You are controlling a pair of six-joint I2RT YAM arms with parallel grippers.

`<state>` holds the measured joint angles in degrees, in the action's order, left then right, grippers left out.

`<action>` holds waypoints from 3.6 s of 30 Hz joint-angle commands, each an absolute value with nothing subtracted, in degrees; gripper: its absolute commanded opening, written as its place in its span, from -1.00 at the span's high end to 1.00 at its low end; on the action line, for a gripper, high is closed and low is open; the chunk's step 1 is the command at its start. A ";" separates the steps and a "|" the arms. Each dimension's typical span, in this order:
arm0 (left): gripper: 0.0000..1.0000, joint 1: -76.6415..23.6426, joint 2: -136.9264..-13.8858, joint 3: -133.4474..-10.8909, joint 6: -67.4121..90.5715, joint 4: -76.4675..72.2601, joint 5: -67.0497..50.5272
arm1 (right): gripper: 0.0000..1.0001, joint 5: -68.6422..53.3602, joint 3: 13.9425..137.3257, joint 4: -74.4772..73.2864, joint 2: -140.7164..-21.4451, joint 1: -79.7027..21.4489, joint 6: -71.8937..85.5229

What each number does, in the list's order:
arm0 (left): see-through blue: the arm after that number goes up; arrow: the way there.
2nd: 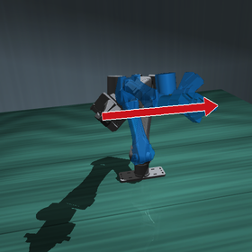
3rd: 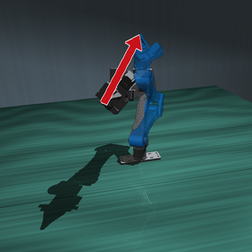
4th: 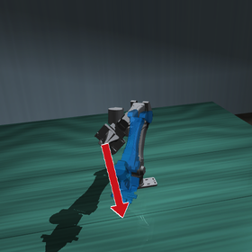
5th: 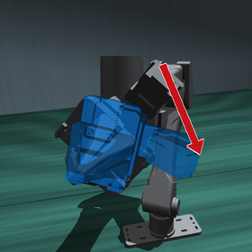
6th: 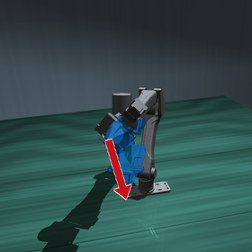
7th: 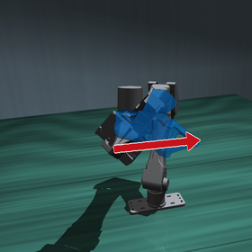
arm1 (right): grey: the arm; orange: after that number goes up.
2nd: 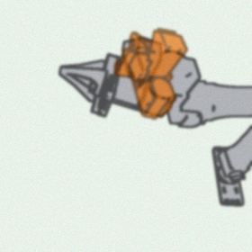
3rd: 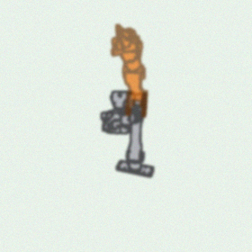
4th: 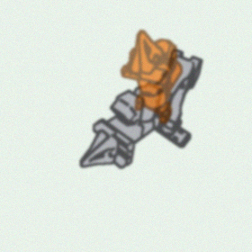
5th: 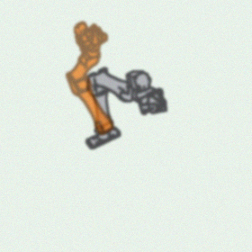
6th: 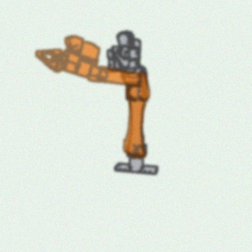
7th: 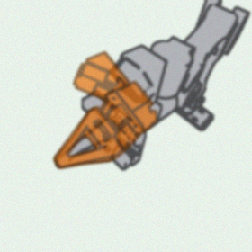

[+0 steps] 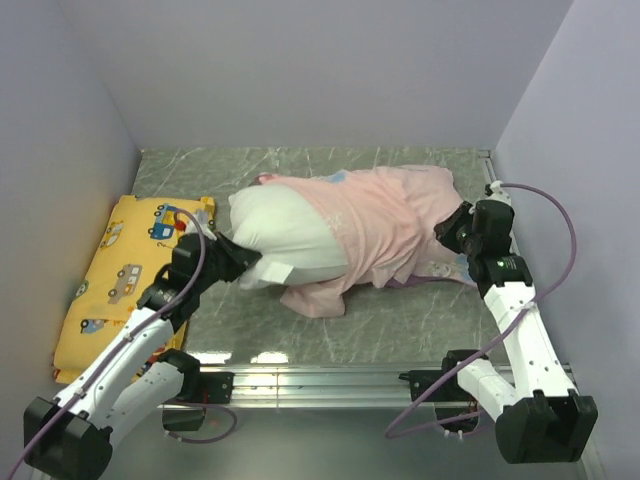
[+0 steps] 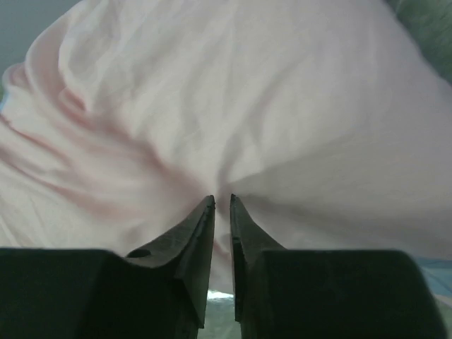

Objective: Remove the pillowcase from the pillow

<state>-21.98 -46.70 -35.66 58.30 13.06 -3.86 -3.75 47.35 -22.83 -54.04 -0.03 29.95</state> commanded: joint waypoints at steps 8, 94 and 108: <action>0.99 -26.45 -43.24 -18.64 67.41 3.16 -0.18 | -0.14 -0.46 63.97 -20.48 -61.77 -22.66 17.59; 0.99 -28.12 -42.45 -49.12 48.52 23.99 2.30 | 1.00 48.95 79.64 -45.34 -44.63 -54.23 33.16; 0.99 -21.89 -57.90 -54.40 52.73 15.74 -4.82 | 1.00 27.44 76.29 -28.13 -81.79 -39.82 25.22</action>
<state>-25.15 -55.27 -54.41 52.93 23.20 -3.11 33.80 79.02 -35.77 -71.55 -43.42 27.11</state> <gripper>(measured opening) 0.118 0.011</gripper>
